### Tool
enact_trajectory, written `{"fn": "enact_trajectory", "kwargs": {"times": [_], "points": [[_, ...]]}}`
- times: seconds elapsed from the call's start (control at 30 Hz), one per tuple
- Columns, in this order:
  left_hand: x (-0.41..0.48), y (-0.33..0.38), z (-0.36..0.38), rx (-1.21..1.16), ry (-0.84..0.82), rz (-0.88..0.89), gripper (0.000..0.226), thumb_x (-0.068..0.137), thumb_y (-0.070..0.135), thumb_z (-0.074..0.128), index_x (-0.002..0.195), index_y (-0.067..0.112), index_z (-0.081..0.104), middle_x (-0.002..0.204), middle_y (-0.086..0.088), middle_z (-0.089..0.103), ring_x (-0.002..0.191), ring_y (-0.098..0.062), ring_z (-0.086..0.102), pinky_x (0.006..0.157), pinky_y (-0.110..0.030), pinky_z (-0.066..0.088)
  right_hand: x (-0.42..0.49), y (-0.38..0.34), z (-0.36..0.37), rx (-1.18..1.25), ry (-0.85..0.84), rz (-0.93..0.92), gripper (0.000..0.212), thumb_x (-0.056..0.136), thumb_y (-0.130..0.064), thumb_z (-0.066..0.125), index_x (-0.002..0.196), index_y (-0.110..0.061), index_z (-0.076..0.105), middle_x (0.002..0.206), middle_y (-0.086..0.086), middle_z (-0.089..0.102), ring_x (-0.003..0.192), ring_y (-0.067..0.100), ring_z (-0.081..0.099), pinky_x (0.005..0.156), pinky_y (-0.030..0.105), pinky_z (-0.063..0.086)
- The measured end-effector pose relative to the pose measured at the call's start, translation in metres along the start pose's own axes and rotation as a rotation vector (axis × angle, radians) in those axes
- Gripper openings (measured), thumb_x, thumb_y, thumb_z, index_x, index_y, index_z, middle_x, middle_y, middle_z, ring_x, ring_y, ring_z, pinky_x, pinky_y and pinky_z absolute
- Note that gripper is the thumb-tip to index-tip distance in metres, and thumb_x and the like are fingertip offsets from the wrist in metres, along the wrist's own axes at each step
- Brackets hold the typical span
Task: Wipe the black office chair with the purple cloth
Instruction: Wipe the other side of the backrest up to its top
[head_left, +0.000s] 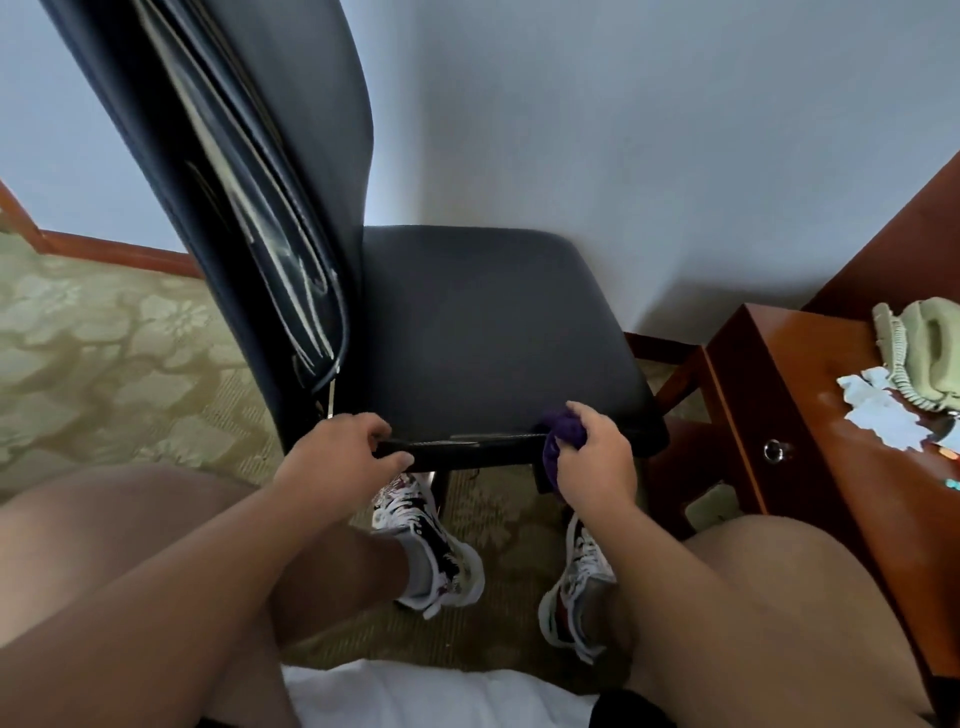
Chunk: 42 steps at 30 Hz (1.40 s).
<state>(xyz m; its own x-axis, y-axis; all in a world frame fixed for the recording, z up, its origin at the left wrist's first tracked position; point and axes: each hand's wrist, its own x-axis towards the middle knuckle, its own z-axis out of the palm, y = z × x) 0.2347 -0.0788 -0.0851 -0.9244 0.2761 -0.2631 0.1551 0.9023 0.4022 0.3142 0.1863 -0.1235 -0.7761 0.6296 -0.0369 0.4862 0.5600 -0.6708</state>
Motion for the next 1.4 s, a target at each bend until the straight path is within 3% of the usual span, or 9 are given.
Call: {"fn": "enact_trajectory", "kwargs": {"times": [0.1,0.23,0.43,0.53,0.63,0.77,0.93,1.2,1.4], "points": [[0.0,-0.012,0.008,-0.011,-0.103,-0.13,0.046,0.086,0.061,0.069,0.107,0.02,0.07,0.094,0.003,0.068,0.086,-0.016,0.066,0.076,-0.032,0.054,0.001,0.01,0.001,-0.043,0.072,0.049,0.047,0.097,-0.019,0.055,0.142,-0.03,0.051,0.132,-0.002,0.054,0.119,0.023,0.054,0.095,0.04,0.049],[0.003,-0.012,0.015,0.07,-0.252,-0.19,0.053,0.098,0.054,0.057,0.118,0.007,0.067,0.12,-0.013,0.068,0.112,-0.03,0.064,0.085,-0.032,0.047,0.017,0.025,0.003,-0.065,0.073,0.125,0.034,0.091,-0.017,0.051,0.12,-0.03,0.064,0.118,0.002,0.057,0.106,0.029,0.059,0.088,0.04,0.051],[0.026,-0.019,0.011,0.114,-0.344,-0.296,0.065,0.099,0.062,0.047,0.125,0.005,0.067,0.098,-0.009,0.066,0.108,-0.03,0.067,0.075,-0.027,0.042,0.027,0.006,0.019,-0.193,-0.039,0.046,0.008,0.093,-0.019,0.059,0.098,-0.024,0.061,0.104,-0.003,0.049,0.087,0.019,0.054,0.072,0.032,0.042],[0.033,-0.033,0.008,0.067,-0.371,-0.371,0.07,0.091,0.073,0.049,0.084,0.007,0.071,0.071,-0.005,0.069,0.074,-0.022,0.068,0.065,-0.027,0.043,0.022,-0.003,0.027,-0.22,-0.082,-0.052,0.012,0.092,-0.02,0.062,0.102,-0.027,0.063,0.101,-0.007,0.051,0.087,0.016,0.055,0.072,0.034,0.049],[0.032,-0.048,-0.003,0.032,-0.406,-0.435,0.072,0.082,0.079,0.053,0.067,0.009,0.063,0.046,-0.004,0.059,0.044,-0.018,0.055,0.05,-0.024,0.04,0.013,-0.013,0.037,-0.231,-0.143,-0.192,0.019,0.09,-0.018,0.063,0.107,-0.025,0.065,0.105,-0.008,0.053,0.092,0.015,0.054,0.075,0.037,0.053],[0.031,-0.072,-0.013,-0.076,-0.175,-0.417,0.053,0.083,0.064,0.071,0.093,0.012,0.063,0.089,-0.012,0.073,0.076,-0.029,0.074,0.073,-0.031,0.055,0.006,-0.017,0.041,-0.288,-0.139,-0.252,0.023,0.09,-0.02,0.063,0.112,-0.026,0.066,0.111,-0.008,0.055,0.1,0.016,0.052,0.075,0.038,0.053],[0.038,-0.081,-0.014,-0.187,0.068,-0.35,0.039,0.071,0.048,0.085,0.091,0.024,0.063,0.082,-0.003,0.069,0.07,-0.027,0.07,0.071,-0.041,0.061,-0.005,-0.008,0.037,-0.332,-0.055,-0.228,0.03,0.088,-0.02,0.068,0.117,-0.026,0.066,0.121,-0.008,0.055,0.104,0.015,0.051,0.078,0.039,0.053],[0.052,-0.092,-0.004,-0.032,0.178,-0.327,0.037,0.092,0.042,0.069,0.108,0.009,0.064,0.069,0.004,0.046,0.057,-0.008,0.037,0.053,-0.031,0.032,-0.004,-0.021,0.051,-0.234,-0.09,-0.21,0.027,0.091,-0.011,0.061,0.115,-0.021,0.069,0.119,-0.008,0.057,0.107,0.018,0.053,0.079,0.036,0.051],[0.053,-0.095,-0.019,0.014,0.128,-0.265,0.028,0.081,0.04,0.077,0.093,0.016,0.068,0.071,0.004,0.056,0.061,-0.012,0.049,0.051,-0.028,0.037,-0.001,-0.03,0.06,-0.294,-0.172,-0.303,0.03,0.092,-0.016,0.06,0.12,-0.024,0.067,0.123,-0.009,0.057,0.108,0.018,0.052,0.08,0.037,0.052]]}}
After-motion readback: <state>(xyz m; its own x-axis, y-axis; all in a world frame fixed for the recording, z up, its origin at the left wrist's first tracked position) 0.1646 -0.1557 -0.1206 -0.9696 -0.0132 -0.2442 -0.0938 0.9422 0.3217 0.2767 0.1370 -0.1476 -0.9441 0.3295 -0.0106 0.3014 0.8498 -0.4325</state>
